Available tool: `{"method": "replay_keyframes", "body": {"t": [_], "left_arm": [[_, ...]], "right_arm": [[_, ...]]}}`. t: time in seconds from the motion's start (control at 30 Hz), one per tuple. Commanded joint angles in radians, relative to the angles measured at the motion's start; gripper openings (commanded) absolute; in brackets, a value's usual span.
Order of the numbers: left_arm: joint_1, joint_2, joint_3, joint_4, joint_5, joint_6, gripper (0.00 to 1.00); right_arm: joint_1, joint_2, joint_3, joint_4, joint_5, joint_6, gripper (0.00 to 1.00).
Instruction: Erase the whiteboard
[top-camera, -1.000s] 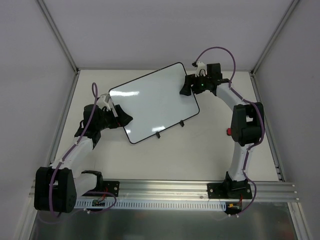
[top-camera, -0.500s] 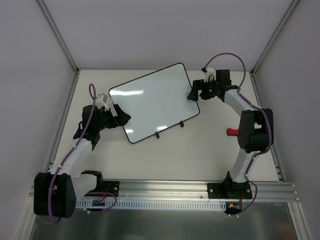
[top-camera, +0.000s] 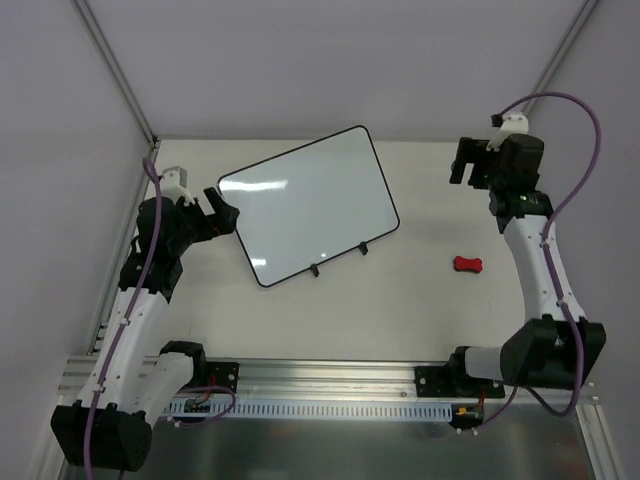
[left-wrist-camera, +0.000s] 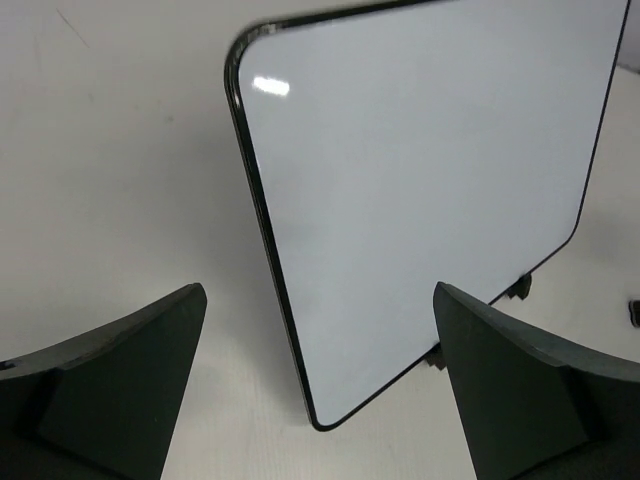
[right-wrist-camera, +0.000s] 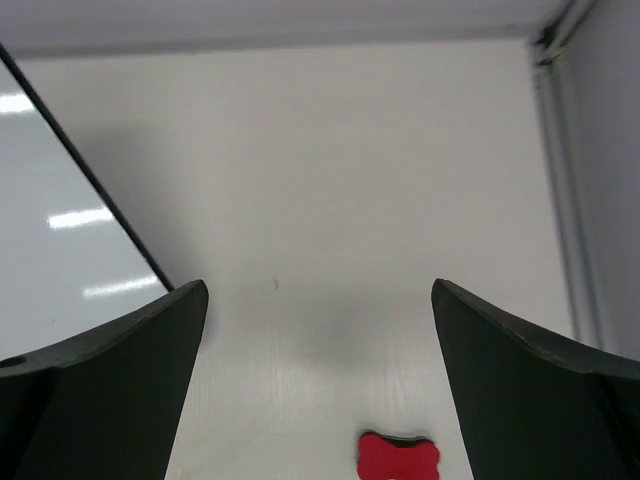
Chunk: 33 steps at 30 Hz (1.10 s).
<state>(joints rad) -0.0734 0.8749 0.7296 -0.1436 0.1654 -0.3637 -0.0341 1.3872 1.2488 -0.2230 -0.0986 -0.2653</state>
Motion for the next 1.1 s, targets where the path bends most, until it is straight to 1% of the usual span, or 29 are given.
{"method": "replay_keyframes", "body": {"t": [0.0, 0.07, 0.13, 0.2, 0.33, 0.47, 0.7, 0.9, 1.07], "left_arm": [[-0.009, -0.086, 0.163, -0.132, -0.110, 0.066, 0.99], [-0.009, -0.128, 0.218, -0.174, -0.144, 0.103, 0.99], [-0.009, -0.151, 0.306, -0.198, -0.159, 0.150, 0.99], [-0.009, -0.177, 0.398, -0.235, -0.214, 0.190, 0.99], [-0.009, -0.212, 0.522, -0.290, -0.280, 0.284, 0.99], [-0.012, -0.254, 0.625, -0.318, -0.334, 0.310, 0.99], [-0.028, -0.290, 0.717, -0.326, -0.372, 0.333, 0.99], [-0.039, -0.315, 0.723, -0.327, -0.397, 0.348, 0.99], [-0.042, -0.323, 0.709, -0.329, -0.391, 0.341, 0.99]], "right_arm": [[0.002, -0.184, 0.041, -0.018, 0.264, 0.000, 0.99], [0.002, -0.238, 0.069, -0.033, 0.287, -0.029, 0.99], [0.002, -0.312, 0.113, -0.042, 0.313, -0.034, 0.99], [0.002, -0.382, 0.144, -0.042, 0.313, -0.032, 0.99], [0.003, -0.467, 0.193, -0.065, 0.300, -0.025, 0.99], [0.013, -0.528, 0.230, -0.082, 0.293, -0.023, 0.99], [0.026, -0.599, 0.259, -0.081, 0.283, -0.038, 0.99], [0.031, -0.629, 0.264, -0.081, 0.275, -0.031, 0.99], [0.031, -0.639, 0.259, -0.082, 0.257, -0.020, 0.99]]}}
